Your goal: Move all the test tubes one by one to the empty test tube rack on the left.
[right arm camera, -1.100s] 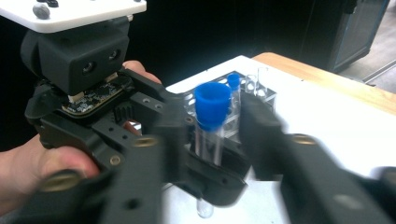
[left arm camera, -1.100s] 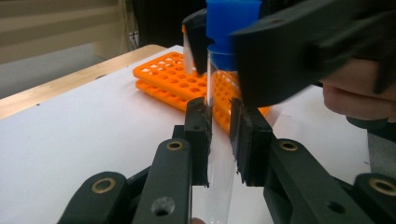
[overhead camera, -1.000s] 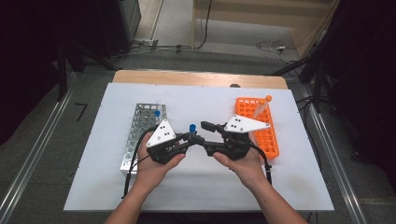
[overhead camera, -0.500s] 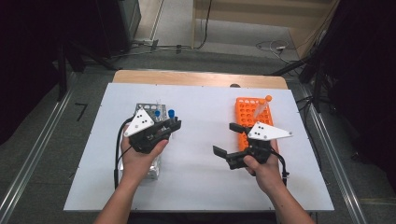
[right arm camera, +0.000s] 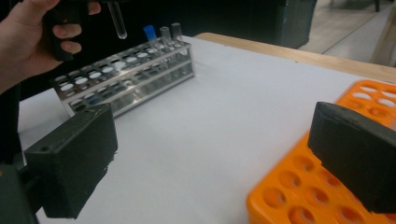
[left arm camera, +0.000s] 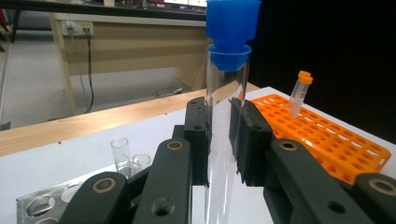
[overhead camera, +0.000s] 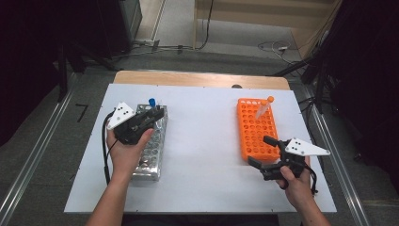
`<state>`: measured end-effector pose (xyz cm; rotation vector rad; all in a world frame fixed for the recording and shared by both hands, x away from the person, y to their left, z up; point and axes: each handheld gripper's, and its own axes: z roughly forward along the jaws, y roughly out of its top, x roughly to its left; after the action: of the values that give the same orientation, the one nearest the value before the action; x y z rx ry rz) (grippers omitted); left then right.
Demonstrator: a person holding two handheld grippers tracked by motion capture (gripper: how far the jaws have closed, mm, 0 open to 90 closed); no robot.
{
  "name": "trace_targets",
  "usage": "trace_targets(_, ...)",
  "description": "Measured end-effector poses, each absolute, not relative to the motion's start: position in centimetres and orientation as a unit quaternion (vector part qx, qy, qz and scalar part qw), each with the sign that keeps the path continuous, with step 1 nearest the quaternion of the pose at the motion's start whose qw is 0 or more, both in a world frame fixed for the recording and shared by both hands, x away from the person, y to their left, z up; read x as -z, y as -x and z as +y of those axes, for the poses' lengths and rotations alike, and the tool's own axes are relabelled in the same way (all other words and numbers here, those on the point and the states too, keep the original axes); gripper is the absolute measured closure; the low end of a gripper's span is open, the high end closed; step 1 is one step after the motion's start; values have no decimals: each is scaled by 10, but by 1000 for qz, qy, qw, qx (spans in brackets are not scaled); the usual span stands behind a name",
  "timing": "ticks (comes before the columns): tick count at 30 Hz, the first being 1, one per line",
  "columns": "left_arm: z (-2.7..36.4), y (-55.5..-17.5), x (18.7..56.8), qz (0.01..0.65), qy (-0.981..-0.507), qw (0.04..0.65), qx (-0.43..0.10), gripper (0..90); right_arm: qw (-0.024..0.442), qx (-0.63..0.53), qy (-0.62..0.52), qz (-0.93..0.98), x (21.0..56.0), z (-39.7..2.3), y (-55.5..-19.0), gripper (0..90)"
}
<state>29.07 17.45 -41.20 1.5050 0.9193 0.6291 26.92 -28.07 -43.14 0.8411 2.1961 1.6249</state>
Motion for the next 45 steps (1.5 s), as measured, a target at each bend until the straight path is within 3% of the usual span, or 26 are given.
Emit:
trace_targets(16,177,-309,429,423,-651,564,-281,771,157,-542,-340,752,452,-329,-263,11)
trace_targets(37,173,-307,434,422,-658,556,-284,768,160,-547,-341,748,451,-328,-263,28)
trace_targets(43,158,-292,423,386,-670,583,-248,769,147,-570,-295,752,427,-297,-255,50)
trace_targets(45,150,-288,421,376,-674,593,-232,769,131,-575,-278,759,424,-282,-256,113)
